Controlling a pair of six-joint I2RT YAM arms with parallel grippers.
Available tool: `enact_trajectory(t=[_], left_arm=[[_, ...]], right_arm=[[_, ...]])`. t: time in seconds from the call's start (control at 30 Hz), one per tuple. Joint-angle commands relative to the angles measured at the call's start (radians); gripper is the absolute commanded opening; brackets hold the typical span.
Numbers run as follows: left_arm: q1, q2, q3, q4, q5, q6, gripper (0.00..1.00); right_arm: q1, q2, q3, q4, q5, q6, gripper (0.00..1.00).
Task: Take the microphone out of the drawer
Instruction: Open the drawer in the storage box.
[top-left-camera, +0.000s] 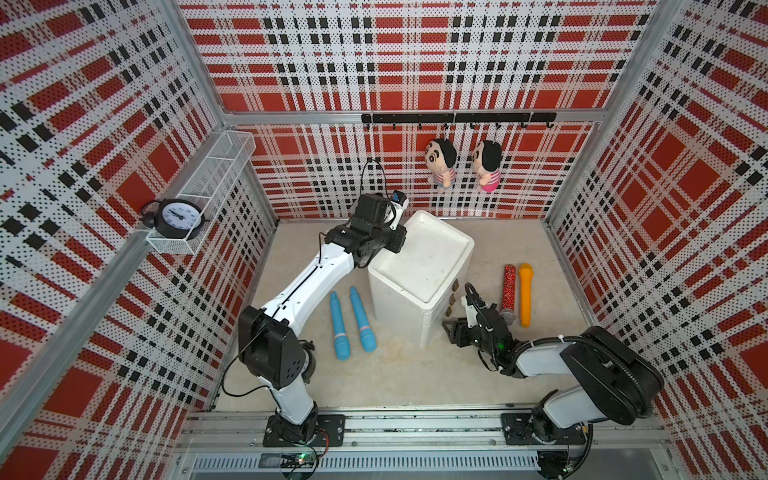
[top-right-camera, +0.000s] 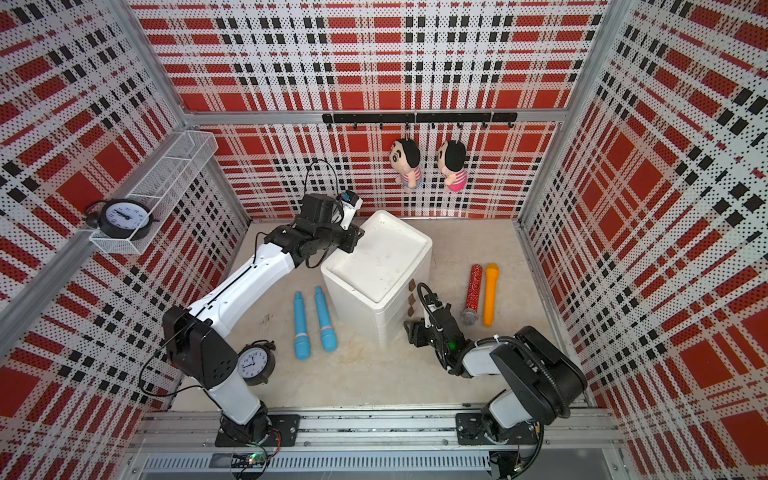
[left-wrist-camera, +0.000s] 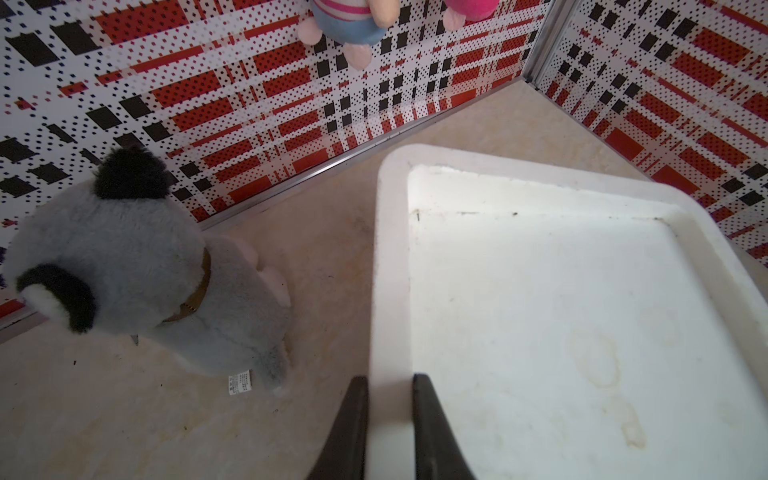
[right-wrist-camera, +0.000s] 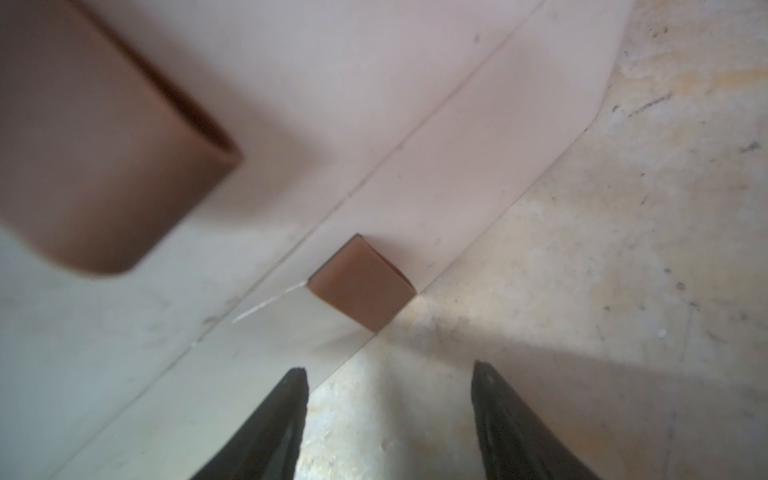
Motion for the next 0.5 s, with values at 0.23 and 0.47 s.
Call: enact_trajectory(t=[0.23, 0.47], left_arm=[[0.000, 0.018, -0.014, -0.029, -0.029, 0.040, 0.02], [0.002, 0.077, 0.056, -0.041, -0.042, 0.094, 0.04]], right_arm=[[-0.008, -0.027, -0.099, 0.247, 0.023, -0.149, 0.80], [-0.020, 0.039, -0.115, 0.354, 0.009, -0.197, 0.71]])
